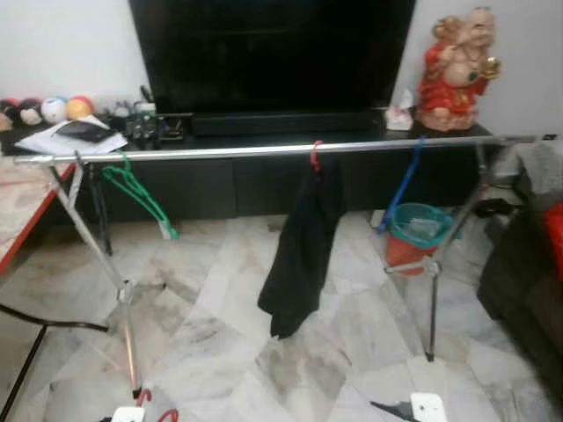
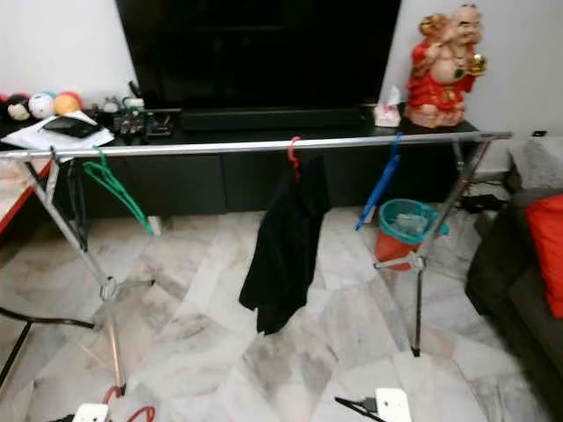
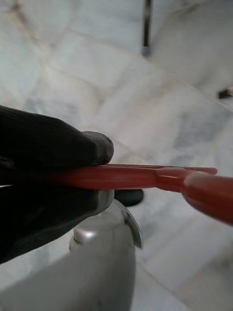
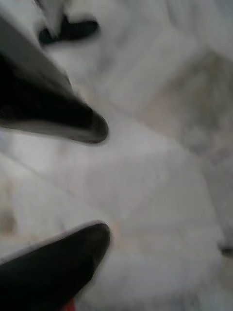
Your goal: Hang hanger
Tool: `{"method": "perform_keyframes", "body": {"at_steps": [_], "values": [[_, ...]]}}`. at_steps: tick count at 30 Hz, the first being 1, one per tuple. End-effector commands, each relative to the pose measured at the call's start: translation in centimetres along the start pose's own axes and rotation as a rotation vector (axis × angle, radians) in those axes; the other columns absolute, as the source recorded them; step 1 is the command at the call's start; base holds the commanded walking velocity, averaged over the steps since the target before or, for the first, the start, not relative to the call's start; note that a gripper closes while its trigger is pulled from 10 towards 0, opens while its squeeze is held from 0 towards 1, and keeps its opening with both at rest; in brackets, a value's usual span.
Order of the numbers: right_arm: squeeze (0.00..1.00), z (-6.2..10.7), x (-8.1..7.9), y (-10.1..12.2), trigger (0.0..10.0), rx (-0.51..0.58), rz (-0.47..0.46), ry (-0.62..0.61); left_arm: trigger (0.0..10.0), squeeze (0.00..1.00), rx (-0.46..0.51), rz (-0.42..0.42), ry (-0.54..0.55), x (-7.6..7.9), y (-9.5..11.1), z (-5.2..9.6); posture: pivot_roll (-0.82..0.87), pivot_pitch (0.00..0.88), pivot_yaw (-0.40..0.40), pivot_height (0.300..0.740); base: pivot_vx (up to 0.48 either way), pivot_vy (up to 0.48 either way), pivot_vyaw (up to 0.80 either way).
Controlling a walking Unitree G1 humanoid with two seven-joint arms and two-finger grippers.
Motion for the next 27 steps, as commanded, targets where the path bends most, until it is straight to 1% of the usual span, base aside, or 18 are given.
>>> {"method": "perform_keyframes", "body": {"at_steps": [1, 27], "values": [[0.0, 0.06, 1.35, -0.35, 10.0, -0.005, -0.002, -0.03, 10.0, 0.0, 0.002, -0.011, -0.019, 0.76, 0.22, -0.17, -0.07, 0.0, -0.038, 0.732, 0.296, 0.0, 0.0], [0.0, 0.06, 1.33, -0.33, 10.0, -0.005, 0.0, -0.026, 10.0, 0.0, 0.001, -0.021, -0.023, 0.8, 0.25, -0.17, -0.07, 0.0, -0.038, 0.732, 0.31, 0.0, 0.0]]}}
Point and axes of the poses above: a point about 5 cm out from each wrist's last joint towards the gripper, its own z axis pointing back from the gripper into the wrist, its own y axis along the axis of the wrist's last joint, x = y × z, the point moved 6 cm from there along -z, pointing out of the wrist towards the gripper, and after that the axes turned 10 degrees about z, right-handed, at the moved point
